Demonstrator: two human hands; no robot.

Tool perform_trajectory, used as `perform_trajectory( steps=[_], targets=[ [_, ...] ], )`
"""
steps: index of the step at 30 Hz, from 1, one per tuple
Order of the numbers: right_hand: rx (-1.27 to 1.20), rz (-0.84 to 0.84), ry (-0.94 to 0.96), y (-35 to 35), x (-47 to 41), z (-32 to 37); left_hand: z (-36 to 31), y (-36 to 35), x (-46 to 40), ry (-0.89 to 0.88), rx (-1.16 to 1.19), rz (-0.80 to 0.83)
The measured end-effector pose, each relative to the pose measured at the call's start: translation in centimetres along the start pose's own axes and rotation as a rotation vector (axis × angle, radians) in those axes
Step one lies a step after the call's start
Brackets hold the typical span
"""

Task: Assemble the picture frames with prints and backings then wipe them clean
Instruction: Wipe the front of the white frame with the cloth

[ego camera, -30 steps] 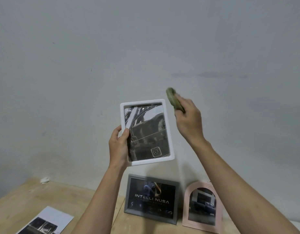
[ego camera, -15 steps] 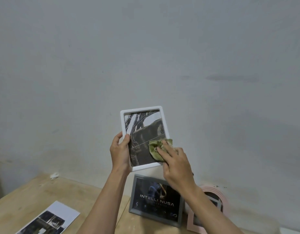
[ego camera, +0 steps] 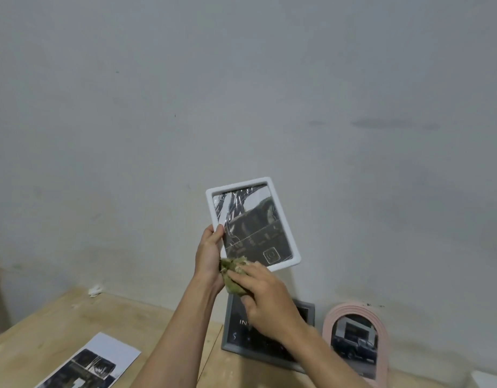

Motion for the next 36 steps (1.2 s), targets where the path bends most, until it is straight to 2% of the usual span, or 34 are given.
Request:
perform_trajectory(
  steps=[3,5,7,9,11,12,14,18,21,23,26,32,36],
  targets=[
    [-0.495,0.144,-0.19,2.1,-0.7,1.1,0.5,1.4,-0.5,0.017,-0.065,-0.008],
    [-0.611,0.015,-0.187,4.7,-2.4,1.9,0.7,1.7,-0.7,0.041,-0.041,0.034],
    [-0.476,-0.241,-0.067,8.3,-5.2,2.1,0.7,1.5,-0.5,0.067,0.001,0.104],
    [-0.115,-0.334,0.005,9.5,-8.6,1.9,0.5,0.9,-0.1,0.08,0.003,0.176],
    [0.244,-0.268,0.042,8.1,-11.3,1.3,-0.1,0.3,0.1,0.08,0.007,0.238],
    [0.337,-0.208,0.088,6.5,-11.8,1.6,-0.5,0.5,0.0,0.079,0.015,0.249],
    [0.348,-0.115,0.15,2.6,-11.3,1.7,-1.4,1.7,-0.5,0.069,0.033,0.231],
    [0.148,0.009,0.104,-2.7,-7.7,2.1,-1.8,5.7,-1.5,0.084,0.015,0.182],
    [0.124,0.172,0.075,-6.6,-5.5,2.8,-2.0,8.6,-2.5,0.067,-0.062,0.132],
    [0.063,0.191,0.0,-8.0,-4.6,2.6,-1.4,9.7,-2.9,0.087,-0.093,0.105],
    [-0.065,0.166,-0.153,-8.9,-3.4,2.1,0.4,10.5,-3.2,0.134,-0.123,0.124],
    [-0.51,0.078,-0.494,-11.1,-0.8,0.9,4.1,12.1,-2.8,0.199,-0.175,0.152],
    [-0.819,-0.129,-0.618,-11.2,-0.6,-0.4,7.0,13.9,-2.3,0.287,-0.135,0.15]
  ],
)
Point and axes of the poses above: each hand's wrist, its own x-axis away from the middle knuckle, its own y-axis out of the back of the hand, z = x × y, the point moved 9 cm from there along -x, towards the middle knuckle, and after that the axes turned 10 degrees about -x, right-handed, at the moved point
